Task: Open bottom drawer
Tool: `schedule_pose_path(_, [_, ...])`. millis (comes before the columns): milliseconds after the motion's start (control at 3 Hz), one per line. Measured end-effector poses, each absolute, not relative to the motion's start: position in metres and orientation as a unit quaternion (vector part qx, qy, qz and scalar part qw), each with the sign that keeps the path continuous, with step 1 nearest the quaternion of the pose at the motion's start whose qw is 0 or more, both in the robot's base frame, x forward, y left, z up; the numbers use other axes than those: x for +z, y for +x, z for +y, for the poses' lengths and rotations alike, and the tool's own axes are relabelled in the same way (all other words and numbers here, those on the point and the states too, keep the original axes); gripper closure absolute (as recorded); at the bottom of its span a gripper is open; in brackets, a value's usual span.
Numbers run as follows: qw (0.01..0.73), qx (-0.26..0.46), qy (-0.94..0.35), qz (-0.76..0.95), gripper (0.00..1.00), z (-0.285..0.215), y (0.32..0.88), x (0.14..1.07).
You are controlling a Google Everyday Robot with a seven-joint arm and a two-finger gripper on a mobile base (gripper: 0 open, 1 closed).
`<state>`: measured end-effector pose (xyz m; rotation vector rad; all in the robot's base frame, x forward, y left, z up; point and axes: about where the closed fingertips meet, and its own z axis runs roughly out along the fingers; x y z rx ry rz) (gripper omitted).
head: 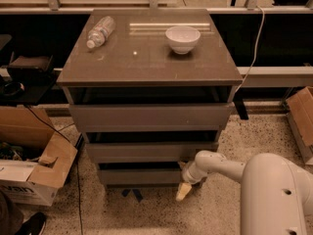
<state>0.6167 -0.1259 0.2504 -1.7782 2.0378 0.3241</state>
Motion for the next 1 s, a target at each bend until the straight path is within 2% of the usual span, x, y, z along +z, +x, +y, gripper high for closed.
schedule_pose_path(1000, [0.190, 0.151, -0.611, 0.754, 0.00, -0.125, 0.633, 0.207])
